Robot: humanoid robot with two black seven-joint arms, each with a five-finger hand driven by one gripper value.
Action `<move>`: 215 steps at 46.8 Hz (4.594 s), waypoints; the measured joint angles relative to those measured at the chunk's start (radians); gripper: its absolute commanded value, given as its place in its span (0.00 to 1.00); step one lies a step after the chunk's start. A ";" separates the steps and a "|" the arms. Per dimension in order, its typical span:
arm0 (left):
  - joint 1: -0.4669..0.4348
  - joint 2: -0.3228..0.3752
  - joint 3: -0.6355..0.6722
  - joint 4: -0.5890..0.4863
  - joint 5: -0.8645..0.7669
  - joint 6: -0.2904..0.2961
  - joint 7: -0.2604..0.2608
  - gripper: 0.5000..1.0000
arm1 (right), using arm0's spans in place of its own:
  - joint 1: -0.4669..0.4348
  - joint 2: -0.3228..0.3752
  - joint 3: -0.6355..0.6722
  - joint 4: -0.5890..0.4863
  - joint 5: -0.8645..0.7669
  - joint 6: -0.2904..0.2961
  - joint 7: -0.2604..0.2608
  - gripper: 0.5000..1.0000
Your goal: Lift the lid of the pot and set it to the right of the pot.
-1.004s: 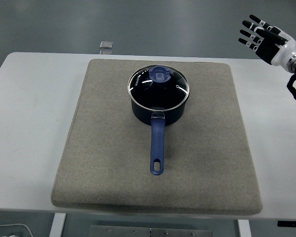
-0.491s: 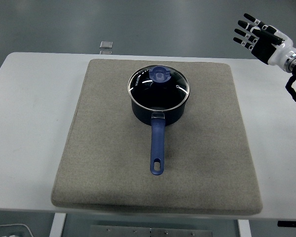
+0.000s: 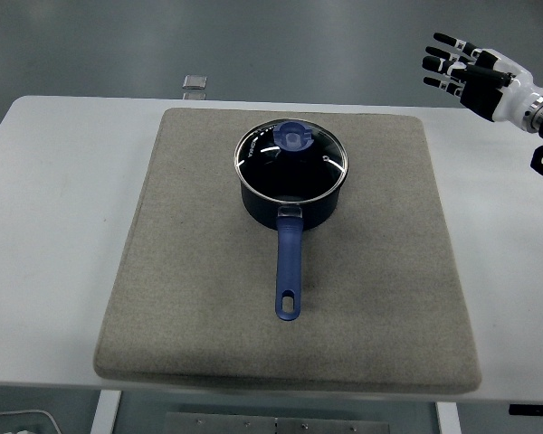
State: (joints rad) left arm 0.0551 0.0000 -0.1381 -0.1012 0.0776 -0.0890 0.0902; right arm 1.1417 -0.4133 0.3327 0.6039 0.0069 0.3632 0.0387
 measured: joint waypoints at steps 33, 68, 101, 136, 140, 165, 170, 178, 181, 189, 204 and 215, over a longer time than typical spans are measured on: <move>0.000 0.000 0.000 0.000 0.000 0.000 0.000 1.00 | 0.147 -0.004 -0.164 0.329 -0.621 -0.072 0.000 0.86; 0.000 0.000 0.000 0.000 0.000 0.000 0.000 1.00 | 0.452 0.156 -0.534 0.343 -0.750 -0.095 0.000 0.86; 0.000 0.000 0.000 0.000 0.000 0.000 0.000 1.00 | 0.413 0.194 -0.562 0.325 -0.815 -0.146 0.000 0.68; 0.000 0.000 0.000 0.000 0.000 0.000 0.000 1.00 | 0.421 0.215 -0.561 0.324 -0.815 -0.141 -0.002 0.45; 0.000 0.000 0.000 0.000 0.000 0.000 0.000 1.00 | 0.424 0.215 -0.561 0.324 -0.815 -0.138 -0.002 0.39; 0.000 0.000 0.000 0.000 0.000 0.000 0.000 1.00 | 0.441 0.206 -0.559 0.324 -0.815 -0.128 -0.002 0.00; 0.000 0.000 0.000 0.000 0.000 0.000 0.000 1.00 | 0.444 0.203 -0.557 0.324 -0.815 -0.128 -0.002 0.00; 0.000 0.000 0.000 0.000 0.000 0.000 0.000 1.00 | 0.448 0.194 -0.549 0.320 -0.813 -0.128 -0.002 0.00; 0.000 0.000 0.000 0.000 0.000 0.000 0.000 1.00 | 0.456 0.184 -0.549 0.302 -0.810 -0.127 -0.001 0.00; 0.000 0.000 0.000 0.000 0.000 0.000 0.000 1.00 | 0.460 0.140 -0.549 0.259 -0.796 -0.111 0.001 0.00; 0.000 0.000 0.000 0.000 0.000 0.000 0.000 1.00 | 0.447 0.080 -0.552 0.236 -0.797 -0.117 0.002 0.00; 0.000 0.000 0.000 0.000 0.000 0.000 0.000 1.00 | 0.420 0.048 -0.549 0.194 -0.796 -0.124 0.000 0.00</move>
State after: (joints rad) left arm 0.0550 0.0000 -0.1381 -0.1012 0.0776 -0.0890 0.0903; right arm 1.5620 -0.3650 -0.2162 0.7984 -0.7896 0.2397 0.0386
